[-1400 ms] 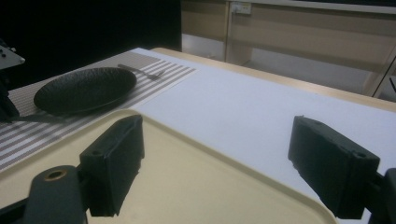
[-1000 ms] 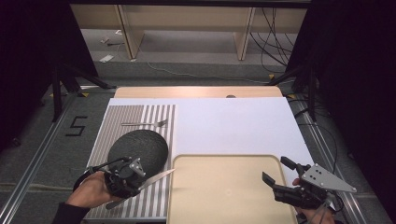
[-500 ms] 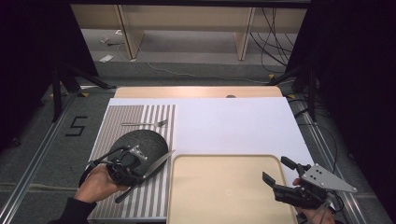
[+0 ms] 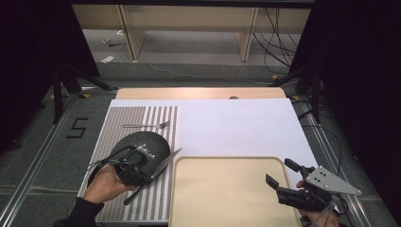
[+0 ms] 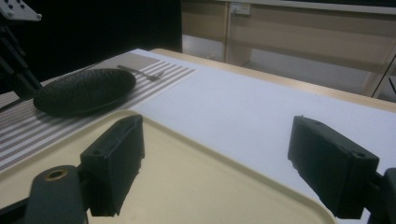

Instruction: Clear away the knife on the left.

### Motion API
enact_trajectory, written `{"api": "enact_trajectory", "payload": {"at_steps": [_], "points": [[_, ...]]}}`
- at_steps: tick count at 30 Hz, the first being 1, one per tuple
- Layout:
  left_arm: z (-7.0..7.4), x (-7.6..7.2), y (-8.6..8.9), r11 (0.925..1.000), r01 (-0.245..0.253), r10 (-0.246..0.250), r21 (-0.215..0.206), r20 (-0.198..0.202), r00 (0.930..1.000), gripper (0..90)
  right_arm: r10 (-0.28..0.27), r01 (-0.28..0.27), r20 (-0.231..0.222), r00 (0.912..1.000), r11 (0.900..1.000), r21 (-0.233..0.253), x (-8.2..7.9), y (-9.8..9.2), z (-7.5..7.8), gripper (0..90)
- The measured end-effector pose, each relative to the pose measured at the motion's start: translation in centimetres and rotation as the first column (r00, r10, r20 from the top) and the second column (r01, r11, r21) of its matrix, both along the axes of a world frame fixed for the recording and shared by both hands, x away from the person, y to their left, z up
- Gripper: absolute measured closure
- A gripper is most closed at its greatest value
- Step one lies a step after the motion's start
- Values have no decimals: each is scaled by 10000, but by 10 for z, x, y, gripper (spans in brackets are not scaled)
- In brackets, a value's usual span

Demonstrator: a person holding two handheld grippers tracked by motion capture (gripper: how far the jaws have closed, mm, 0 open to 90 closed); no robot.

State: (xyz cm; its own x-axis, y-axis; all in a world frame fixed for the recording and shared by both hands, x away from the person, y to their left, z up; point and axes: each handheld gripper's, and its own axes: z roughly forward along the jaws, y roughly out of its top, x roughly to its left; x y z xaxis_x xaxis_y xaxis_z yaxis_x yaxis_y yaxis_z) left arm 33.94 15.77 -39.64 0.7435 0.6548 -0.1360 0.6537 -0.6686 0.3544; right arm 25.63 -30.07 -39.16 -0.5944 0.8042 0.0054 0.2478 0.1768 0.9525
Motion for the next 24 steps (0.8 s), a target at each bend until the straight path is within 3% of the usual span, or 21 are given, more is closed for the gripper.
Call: {"api": "enact_trajectory", "payload": {"at_steps": [8,13,24], "points": [[3,1,-20,9994,322,-324,-156,-141,9994,799,-2,2,1,10000,10000,7,0,0,0,194],[7,0,-33,9966,678,-689,-471,-217,9974,799,-4,4,8,10000,10000,1,0,0,0,194],[8,-9,-66,9850,1493,-1525,-866,-315,9878,799,6,-6,21,10000,10000,11,0,-1,0,194]]}}
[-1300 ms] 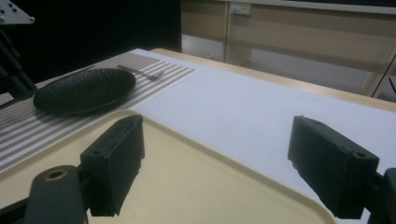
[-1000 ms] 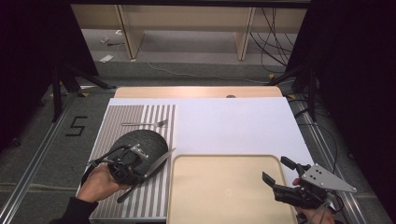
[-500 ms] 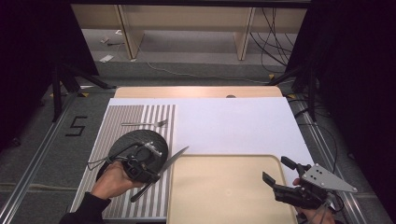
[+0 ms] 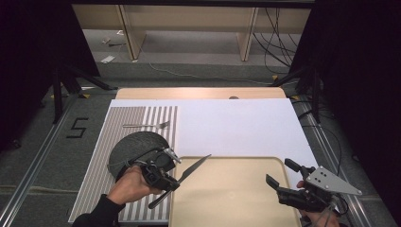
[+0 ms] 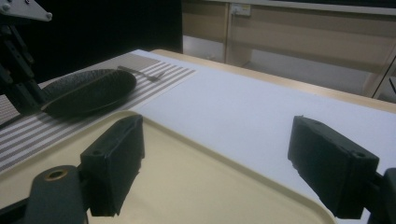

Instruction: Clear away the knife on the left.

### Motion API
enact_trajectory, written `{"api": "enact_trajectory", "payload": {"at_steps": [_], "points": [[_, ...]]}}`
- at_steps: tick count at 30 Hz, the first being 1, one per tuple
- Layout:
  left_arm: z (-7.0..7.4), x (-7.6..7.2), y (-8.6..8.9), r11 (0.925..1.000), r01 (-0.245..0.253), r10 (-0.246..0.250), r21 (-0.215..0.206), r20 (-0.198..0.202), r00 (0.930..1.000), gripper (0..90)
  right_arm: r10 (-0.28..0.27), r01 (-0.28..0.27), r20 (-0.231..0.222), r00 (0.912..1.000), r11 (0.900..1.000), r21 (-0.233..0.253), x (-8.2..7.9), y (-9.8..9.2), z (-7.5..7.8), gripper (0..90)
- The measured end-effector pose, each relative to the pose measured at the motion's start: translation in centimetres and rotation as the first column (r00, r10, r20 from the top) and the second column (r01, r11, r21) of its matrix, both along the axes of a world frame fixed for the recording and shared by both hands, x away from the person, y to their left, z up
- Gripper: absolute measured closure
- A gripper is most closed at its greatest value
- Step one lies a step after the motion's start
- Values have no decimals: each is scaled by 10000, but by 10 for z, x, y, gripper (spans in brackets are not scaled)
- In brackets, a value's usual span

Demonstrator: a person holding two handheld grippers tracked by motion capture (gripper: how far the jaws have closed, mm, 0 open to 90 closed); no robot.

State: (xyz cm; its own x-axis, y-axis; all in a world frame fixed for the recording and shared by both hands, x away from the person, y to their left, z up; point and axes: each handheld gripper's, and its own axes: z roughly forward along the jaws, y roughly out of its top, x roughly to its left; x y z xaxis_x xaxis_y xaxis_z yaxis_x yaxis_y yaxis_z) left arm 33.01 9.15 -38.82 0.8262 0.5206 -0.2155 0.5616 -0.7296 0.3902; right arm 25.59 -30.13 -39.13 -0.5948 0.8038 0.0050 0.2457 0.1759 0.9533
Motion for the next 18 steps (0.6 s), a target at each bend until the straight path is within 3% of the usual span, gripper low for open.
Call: {"api": "enact_trajectory", "payload": {"at_steps": [6,18], "points": [[-5,-3,-14,9994,290,-294,-192,-188,9994,799,2,-2,-13,10000,10000,-2,0,0,0,194],[-17,-3,-41,9965,830,-830,-28,-696,9941,799,5,-5,-9,10000,10000,1,0,0,0,194]]}}
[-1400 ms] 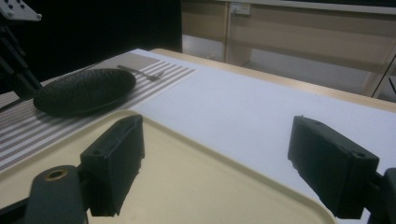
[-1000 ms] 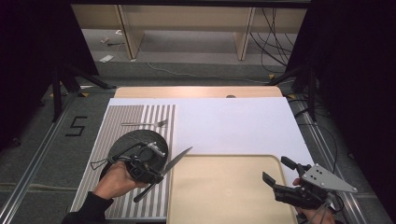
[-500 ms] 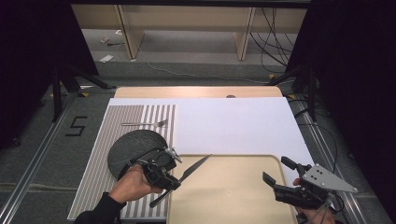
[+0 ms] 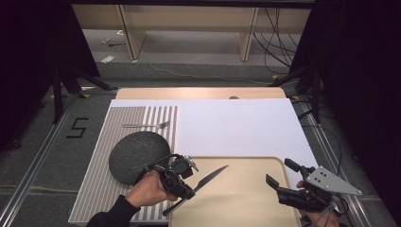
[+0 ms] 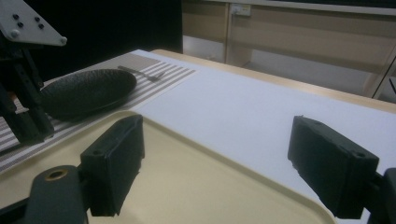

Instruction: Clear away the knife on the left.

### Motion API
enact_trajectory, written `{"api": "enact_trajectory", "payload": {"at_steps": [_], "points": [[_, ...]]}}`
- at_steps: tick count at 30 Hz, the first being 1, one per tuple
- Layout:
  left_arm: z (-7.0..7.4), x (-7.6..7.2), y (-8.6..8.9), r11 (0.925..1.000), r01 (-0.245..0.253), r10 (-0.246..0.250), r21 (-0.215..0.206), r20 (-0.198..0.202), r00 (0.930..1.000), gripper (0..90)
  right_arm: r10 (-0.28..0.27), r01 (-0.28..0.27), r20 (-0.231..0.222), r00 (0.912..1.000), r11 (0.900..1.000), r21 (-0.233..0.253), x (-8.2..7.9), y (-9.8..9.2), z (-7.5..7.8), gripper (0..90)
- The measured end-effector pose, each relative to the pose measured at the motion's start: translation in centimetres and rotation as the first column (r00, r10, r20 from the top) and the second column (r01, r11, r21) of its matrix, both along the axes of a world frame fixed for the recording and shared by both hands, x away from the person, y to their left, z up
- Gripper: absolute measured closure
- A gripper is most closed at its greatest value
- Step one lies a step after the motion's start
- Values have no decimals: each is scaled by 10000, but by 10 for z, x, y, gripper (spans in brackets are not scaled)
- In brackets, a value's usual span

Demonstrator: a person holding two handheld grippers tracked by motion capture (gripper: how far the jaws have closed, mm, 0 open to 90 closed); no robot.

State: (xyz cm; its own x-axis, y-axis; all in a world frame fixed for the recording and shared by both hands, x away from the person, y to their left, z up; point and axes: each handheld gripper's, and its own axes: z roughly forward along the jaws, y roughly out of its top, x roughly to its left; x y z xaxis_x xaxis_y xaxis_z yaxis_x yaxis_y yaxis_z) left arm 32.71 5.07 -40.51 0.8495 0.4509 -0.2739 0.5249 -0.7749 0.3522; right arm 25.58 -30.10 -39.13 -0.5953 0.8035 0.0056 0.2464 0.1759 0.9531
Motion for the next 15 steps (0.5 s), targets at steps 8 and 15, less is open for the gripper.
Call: {"api": "enact_trajectory", "payload": {"at_steps": [8,15], "points": [[-16,6,-11,9998,-157,165,145,-575,9982,799,10,-10,20,10000,10000,13,0,0,0,195],[-23,8,-20,9992,-300,325,263,-984,9946,798,24,-24,1,10000,10000,-4,0,0,0,195]]}}
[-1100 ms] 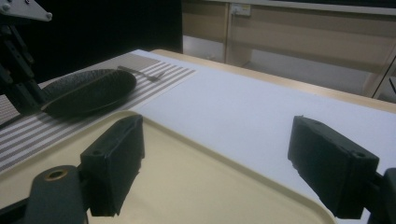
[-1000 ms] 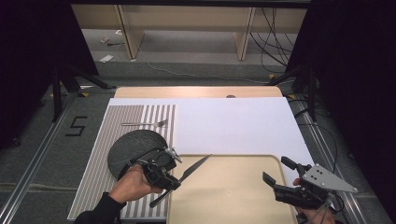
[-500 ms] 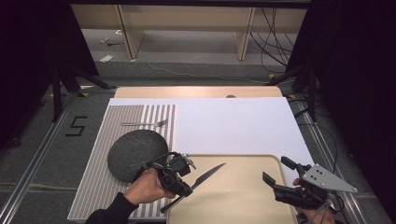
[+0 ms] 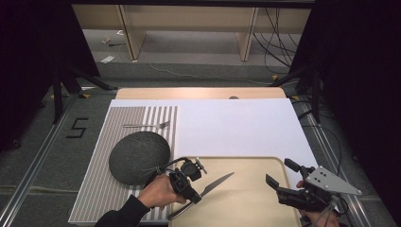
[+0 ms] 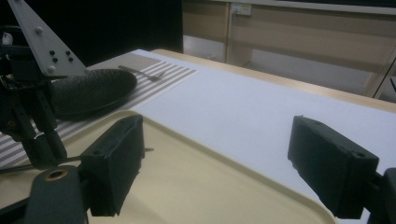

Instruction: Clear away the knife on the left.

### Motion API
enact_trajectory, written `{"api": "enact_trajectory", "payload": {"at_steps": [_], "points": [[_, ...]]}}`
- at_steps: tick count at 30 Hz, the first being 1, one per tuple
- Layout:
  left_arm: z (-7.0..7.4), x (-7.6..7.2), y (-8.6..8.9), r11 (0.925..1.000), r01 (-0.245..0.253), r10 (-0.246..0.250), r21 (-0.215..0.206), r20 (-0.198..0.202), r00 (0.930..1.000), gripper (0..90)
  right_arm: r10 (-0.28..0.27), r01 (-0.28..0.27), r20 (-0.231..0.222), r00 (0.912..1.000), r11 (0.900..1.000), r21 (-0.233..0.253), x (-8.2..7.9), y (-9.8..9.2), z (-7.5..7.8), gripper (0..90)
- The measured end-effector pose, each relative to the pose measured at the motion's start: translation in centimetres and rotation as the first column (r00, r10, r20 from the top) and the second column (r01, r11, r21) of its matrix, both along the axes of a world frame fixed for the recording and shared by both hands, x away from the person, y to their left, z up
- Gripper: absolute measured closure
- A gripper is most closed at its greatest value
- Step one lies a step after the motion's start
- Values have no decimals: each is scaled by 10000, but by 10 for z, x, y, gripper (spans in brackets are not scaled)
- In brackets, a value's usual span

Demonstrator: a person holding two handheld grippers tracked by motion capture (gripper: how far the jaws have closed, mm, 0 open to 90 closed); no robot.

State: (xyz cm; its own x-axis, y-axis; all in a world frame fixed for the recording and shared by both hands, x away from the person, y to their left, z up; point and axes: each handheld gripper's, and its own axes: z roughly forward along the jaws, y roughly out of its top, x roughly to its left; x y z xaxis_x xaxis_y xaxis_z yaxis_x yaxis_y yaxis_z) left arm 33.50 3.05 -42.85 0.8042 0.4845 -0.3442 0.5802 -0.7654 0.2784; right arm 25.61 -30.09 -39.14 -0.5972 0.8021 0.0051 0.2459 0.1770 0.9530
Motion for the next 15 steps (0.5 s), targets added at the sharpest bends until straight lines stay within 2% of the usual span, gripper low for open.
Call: {"api": "enact_trajectory", "payload": {"at_steps": [3,7,15], "points": [[-3,3,-7,9999,-73,71,-115,-176,9998,799,10,-10,-5,10000,10000,0,0,0,0,195],[-12,4,-16,9999,0,5,110,-523,9986,799,37,-37,13,10000,10000,-12,0,0,0,195],[-21,10,-16,9991,-384,403,203,-984,9943,796,45,-45,-9,10000,10000,22,-1,-1,0,195]]}}
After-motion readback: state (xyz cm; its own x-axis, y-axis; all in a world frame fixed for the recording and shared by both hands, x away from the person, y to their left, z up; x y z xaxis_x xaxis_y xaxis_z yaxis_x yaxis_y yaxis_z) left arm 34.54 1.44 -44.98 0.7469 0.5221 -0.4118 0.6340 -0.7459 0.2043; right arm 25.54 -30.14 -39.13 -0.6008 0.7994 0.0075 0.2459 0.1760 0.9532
